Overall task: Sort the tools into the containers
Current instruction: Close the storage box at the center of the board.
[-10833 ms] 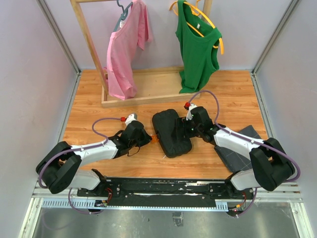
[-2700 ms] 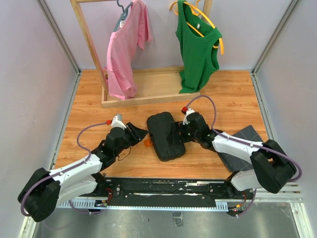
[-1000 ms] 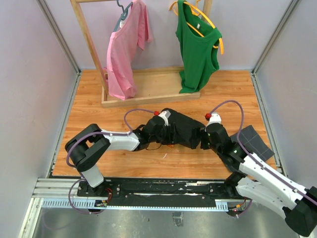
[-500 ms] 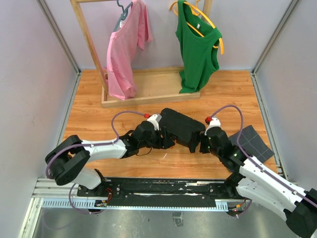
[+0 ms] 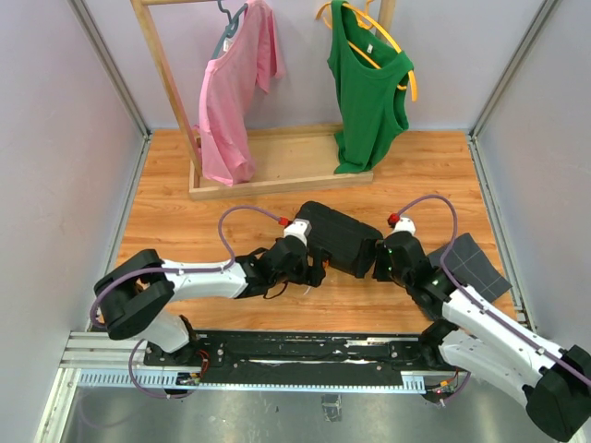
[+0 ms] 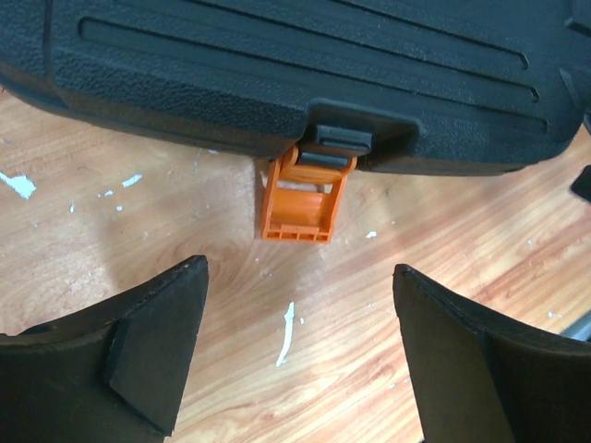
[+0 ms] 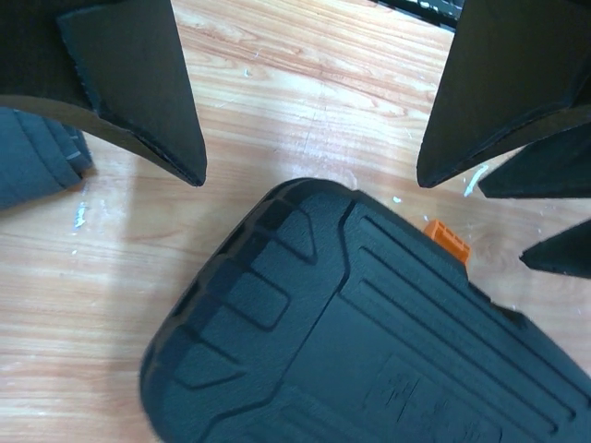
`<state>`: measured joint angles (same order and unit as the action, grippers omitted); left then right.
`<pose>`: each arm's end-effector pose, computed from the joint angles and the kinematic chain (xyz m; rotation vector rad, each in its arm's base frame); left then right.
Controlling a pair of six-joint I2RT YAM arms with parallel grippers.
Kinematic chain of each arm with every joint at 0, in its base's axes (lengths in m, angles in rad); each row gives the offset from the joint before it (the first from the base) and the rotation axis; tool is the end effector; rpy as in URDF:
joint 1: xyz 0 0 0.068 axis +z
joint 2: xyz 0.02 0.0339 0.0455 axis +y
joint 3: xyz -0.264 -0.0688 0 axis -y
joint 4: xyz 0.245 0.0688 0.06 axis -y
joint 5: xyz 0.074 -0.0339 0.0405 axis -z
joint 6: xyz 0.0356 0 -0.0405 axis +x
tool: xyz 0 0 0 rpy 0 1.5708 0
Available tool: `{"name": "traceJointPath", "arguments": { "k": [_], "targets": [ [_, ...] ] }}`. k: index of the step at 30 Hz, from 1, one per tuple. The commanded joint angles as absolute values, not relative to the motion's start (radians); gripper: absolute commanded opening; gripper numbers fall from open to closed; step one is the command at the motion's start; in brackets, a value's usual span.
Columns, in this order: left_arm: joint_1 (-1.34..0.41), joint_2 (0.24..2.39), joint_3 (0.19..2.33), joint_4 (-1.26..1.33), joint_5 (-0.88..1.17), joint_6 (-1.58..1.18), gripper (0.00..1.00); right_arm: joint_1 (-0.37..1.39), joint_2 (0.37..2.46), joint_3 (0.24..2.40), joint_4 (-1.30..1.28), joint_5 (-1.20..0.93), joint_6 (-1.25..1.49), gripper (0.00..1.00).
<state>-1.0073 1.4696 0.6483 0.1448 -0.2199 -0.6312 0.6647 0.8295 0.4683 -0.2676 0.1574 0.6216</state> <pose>0.1609 -0.2401 0.1696 0.3109 2.2863 -0.6336 0.1454 0.1069 0.2136 0.0417 2.2446 0.5435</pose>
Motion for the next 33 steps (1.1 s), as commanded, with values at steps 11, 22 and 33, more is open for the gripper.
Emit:
{"name": "traceJointPath", "arguments": {
  "k": [11, 22, 33],
  "targets": [
    [-1.112, 1.678, 0.864, 0.002, -0.46, -0.568, 0.85, 0.491, 0.722, 0.422, -0.259, 0.041, 0.634, 0.98],
    [-1.123, 1.768, 0.905, -0.021, -0.518, -0.587, 0.68, 0.482, 0.699, 0.408, -0.262, 0.039, 0.623, 0.98],
    [-1.128, 1.787, 0.899, 0.008, -0.488, -0.571, 0.48, 0.481, 0.692, 0.407, -0.272, 0.049, 0.624, 0.98]
  ]
}}
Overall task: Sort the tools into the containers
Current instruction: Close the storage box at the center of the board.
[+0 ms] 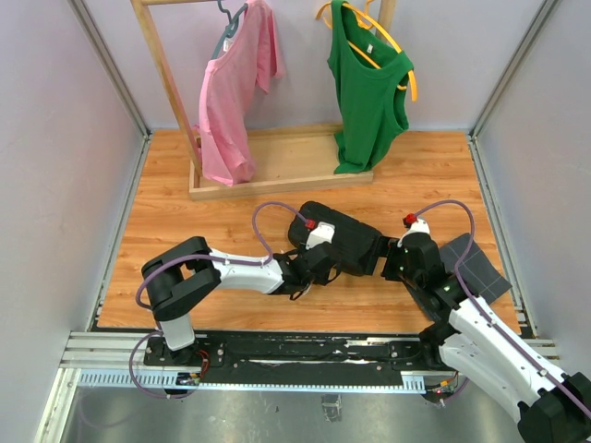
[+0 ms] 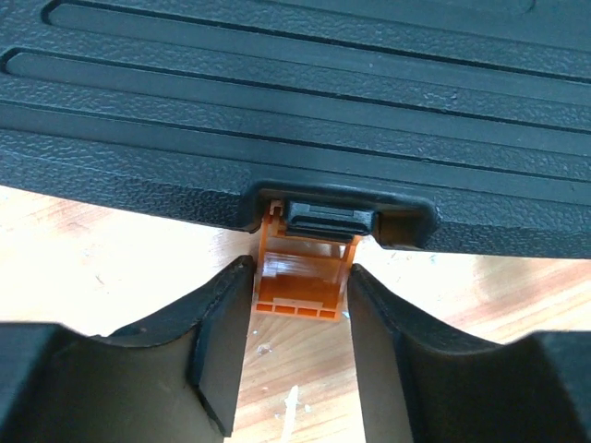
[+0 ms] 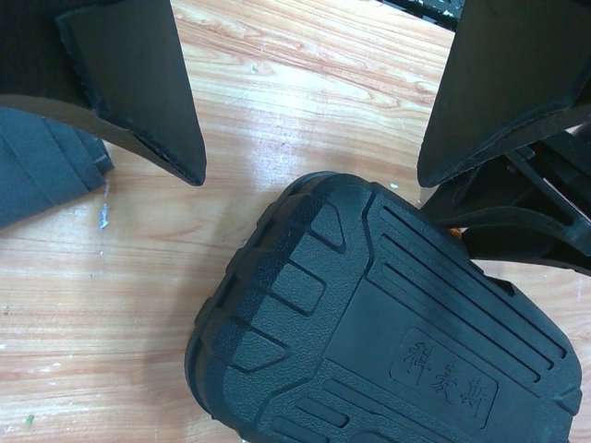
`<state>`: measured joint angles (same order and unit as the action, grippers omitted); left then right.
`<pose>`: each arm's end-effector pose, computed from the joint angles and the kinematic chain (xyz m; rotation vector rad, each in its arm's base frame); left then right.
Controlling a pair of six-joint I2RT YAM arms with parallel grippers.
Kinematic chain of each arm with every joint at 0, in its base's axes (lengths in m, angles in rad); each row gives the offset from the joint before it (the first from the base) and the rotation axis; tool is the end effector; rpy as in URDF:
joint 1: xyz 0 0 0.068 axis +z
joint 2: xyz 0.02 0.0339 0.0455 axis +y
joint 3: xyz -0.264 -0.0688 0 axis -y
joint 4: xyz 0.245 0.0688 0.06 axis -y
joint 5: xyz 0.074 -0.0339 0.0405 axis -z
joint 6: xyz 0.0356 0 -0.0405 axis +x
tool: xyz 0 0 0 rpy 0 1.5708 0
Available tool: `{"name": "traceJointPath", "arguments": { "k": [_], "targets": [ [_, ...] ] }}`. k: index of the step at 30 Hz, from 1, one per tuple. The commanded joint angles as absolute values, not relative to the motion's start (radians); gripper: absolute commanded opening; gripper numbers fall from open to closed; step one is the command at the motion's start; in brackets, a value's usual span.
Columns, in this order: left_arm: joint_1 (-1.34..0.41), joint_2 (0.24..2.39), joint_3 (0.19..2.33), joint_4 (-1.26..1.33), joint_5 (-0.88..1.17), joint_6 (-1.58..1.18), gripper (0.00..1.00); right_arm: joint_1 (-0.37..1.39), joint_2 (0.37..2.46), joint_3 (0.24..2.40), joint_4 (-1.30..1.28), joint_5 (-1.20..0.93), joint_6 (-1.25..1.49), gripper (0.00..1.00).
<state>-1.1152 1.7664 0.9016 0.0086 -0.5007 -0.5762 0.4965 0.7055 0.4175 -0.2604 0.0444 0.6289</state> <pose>0.1671 -0.3022 0.1455 0.4003 2.2732 -0.2523 0.1454 0.0770 0.2155 0.1714 2.1749 0.6118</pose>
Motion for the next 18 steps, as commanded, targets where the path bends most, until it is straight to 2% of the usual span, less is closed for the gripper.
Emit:
{"name": "traceJointPath", "arguments": {
  "k": [1, 8, 18],
  "targets": [
    [-1.128, 1.781, 0.89, 0.01, -0.485, -0.569, 0.46, 0.48, 0.691, 0.405, -0.273, 0.051, 0.625, 0.99],
    [-1.135, 1.696, 0.839, 0.017, -0.479, -0.559, 0.36, 0.48, 0.693, 0.401, -0.269, 0.058, 0.626, 0.99],
    [-1.134, 1.639, 0.885, -0.015, -0.502, -0.537, 0.32, 0.48, 0.671, 0.376, -0.214, 0.031, 0.617, 1.0]
  ]
}}
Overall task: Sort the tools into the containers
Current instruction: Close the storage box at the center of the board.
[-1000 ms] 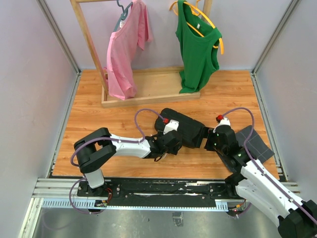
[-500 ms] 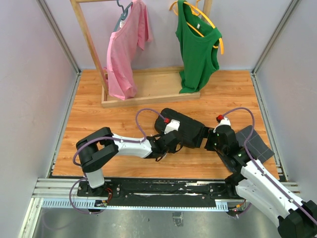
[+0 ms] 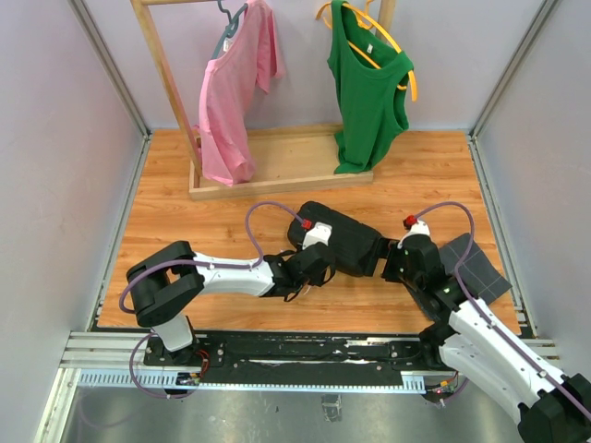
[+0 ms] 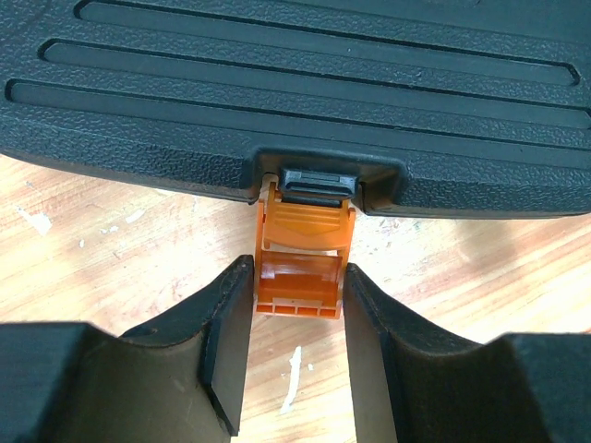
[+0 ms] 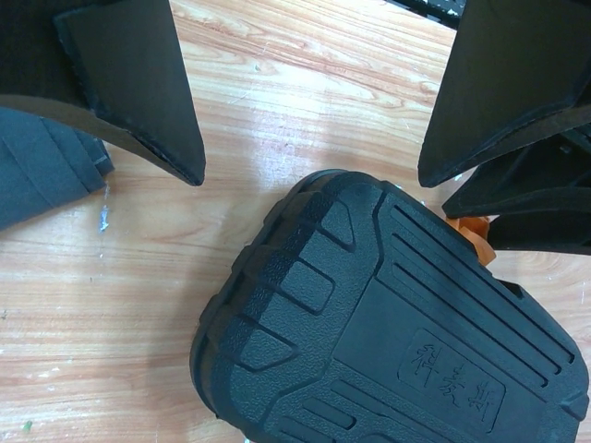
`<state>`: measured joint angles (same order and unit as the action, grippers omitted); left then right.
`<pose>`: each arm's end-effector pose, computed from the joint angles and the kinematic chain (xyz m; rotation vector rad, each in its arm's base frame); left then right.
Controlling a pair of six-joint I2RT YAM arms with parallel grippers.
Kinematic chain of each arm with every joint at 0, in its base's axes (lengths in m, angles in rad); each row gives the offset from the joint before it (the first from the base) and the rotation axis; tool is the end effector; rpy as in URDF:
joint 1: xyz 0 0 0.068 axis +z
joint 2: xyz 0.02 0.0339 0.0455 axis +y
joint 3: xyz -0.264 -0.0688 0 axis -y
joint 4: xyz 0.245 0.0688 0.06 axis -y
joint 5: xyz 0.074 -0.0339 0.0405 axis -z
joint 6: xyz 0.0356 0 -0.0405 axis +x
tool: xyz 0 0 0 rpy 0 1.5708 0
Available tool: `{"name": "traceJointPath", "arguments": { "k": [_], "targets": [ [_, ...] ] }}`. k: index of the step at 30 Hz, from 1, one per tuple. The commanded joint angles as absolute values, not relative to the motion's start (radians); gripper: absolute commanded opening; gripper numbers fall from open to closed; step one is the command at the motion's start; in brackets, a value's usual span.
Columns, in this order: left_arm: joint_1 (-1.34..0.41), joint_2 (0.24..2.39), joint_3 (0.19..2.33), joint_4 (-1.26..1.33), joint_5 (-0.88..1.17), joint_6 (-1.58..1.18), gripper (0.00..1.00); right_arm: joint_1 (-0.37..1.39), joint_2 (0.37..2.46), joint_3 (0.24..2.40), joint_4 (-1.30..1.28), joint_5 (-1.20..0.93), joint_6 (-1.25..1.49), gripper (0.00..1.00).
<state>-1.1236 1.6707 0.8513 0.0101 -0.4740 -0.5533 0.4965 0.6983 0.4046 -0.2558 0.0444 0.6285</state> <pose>0.1575 -0.2908 0.1616 0.4297 2.2491 -0.3103 0.1442 0.0763 0.2125 0.1710 2.1760 0.6111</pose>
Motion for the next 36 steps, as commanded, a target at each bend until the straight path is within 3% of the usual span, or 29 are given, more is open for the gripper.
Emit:
{"name": "traceJointPath", "arguments": {
  "k": [1, 13, 26, 36],
  "targets": [
    [-1.134, 1.637, 0.891, -0.021, -0.504, -0.534, 0.32, 0.48, 0.659, 0.368, -0.193, 0.024, 0.613, 1.0],
    [-1.132, 1.63, 0.966, -0.124, -0.484, -0.499, 0.32, 0.48, 0.494, 0.19, 0.205, 0.148, 0.45, 0.99],
    [-1.089, 1.623, 1.047, -0.227, -0.39, -0.435, 0.31, 0.497, 0.486, -0.036, 0.674, -0.263, -0.02, 0.96],
    [-1.069, 1.63, 1.058, -0.238, -0.37, -0.426, 0.3, 0.677, 0.605, -0.05, 0.716, -0.284, -0.297, 0.97]
  ]
}}
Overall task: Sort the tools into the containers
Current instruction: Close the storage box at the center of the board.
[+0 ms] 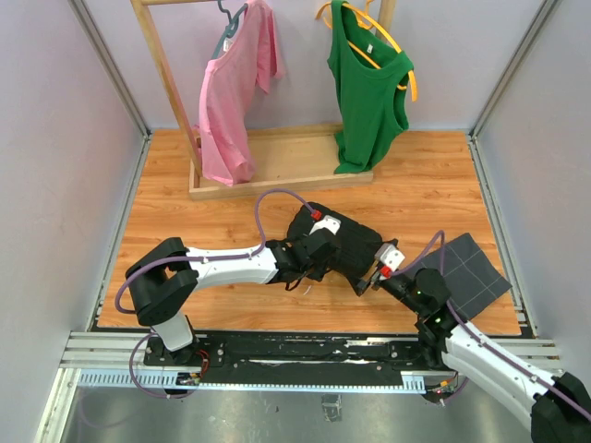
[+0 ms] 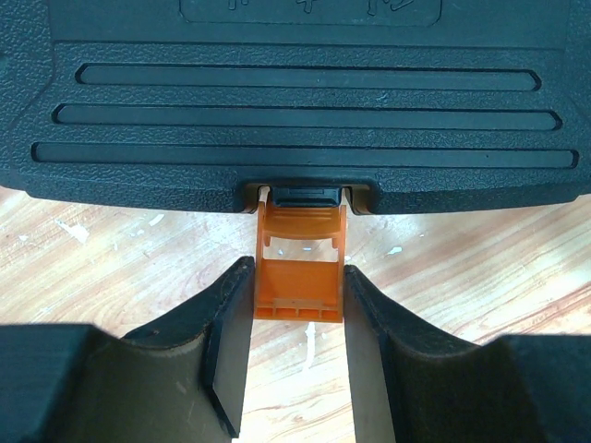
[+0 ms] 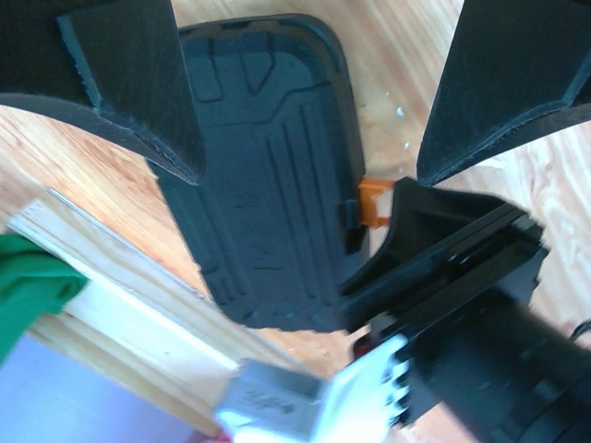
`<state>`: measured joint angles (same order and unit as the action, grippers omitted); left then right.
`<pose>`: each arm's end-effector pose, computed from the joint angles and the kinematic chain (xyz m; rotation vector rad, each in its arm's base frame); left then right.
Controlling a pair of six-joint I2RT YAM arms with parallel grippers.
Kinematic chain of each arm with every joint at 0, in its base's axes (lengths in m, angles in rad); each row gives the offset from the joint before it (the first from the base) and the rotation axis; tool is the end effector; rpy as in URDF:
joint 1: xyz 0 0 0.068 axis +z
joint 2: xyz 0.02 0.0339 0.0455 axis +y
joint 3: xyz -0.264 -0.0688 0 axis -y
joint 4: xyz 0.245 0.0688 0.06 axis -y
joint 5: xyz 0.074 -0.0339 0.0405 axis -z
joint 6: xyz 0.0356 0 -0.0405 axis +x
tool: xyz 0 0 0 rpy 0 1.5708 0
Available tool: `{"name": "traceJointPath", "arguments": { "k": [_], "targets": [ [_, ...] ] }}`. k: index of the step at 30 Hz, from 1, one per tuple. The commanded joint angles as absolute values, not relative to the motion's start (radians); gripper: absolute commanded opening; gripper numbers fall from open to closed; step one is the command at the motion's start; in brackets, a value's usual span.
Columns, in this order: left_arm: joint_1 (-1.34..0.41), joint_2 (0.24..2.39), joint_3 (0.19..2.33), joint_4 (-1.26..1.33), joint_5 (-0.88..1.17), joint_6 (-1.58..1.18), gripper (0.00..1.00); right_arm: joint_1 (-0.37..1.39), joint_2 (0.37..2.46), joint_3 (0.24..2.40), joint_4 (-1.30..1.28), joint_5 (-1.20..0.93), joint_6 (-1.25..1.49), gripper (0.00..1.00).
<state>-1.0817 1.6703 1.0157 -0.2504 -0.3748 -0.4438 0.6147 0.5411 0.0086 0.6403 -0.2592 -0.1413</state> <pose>0.1728 -0.2969 0.1904 0.6034 2.3292 -0.2444 0.1116 0.0899 0.1885 -0.7445 1.2937 0.5730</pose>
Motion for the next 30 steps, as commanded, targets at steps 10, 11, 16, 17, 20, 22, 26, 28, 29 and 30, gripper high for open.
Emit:
{"name": "traceJointPath", "arguments": {
  "k": [10, 11, 16, 17, 20, 22, 26, 28, 29, 30],
  "targets": [
    [-1.038, 1.6, 1.038, -0.249, -0.351, -0.425, 0.29, 0.787, 0.919, -0.008, 0.893, -0.278, -0.412, 0.97],
    [-1.035, 1.596, 1.035, -0.247, -0.346, -0.425, 0.29, 0.798, 0.956, -0.013, 0.935, -0.267, -0.425, 0.97],
    [-1.034, 1.599, 1.04, -0.24, -0.318, -0.423, 0.29, 0.86, 1.153, -0.012, 1.151, -0.208, -0.532, 0.97],
    [-1.033, 1.601, 1.041, -0.238, -0.312, -0.424, 0.29, 0.868, 1.192, -0.011, 1.202, -0.192, -0.55, 0.98],
    [-1.033, 1.607, 1.042, -0.236, -0.304, -0.426, 0.28, 0.88, 1.337, 0.002, 1.353, -0.169, -0.592, 0.98],
    [-1.034, 1.607, 1.039, -0.237, -0.303, -0.426, 0.28, 0.889, 1.426, 0.015, 1.448, -0.158, -0.62, 0.98],
    [-1.033, 1.606, 1.034, -0.237, -0.308, -0.426, 0.28, 0.906, 1.585, 0.061, 1.569, -0.144, -0.709, 0.99],
    [-1.033, 1.604, 1.033, -0.236, -0.308, -0.426, 0.28, 0.916, 1.622, 0.085, 1.57, -0.128, -0.736, 0.99],
    [-1.034, 1.604, 1.032, -0.234, -0.307, -0.428, 0.28, 0.917, 1.631, 0.097, 1.571, -0.122, -0.744, 0.99],
    [-1.033, 1.605, 1.031, -0.232, -0.306, -0.429, 0.28, 0.917, 1.637, 0.105, 1.57, -0.111, -0.749, 0.99]
  ]
}}
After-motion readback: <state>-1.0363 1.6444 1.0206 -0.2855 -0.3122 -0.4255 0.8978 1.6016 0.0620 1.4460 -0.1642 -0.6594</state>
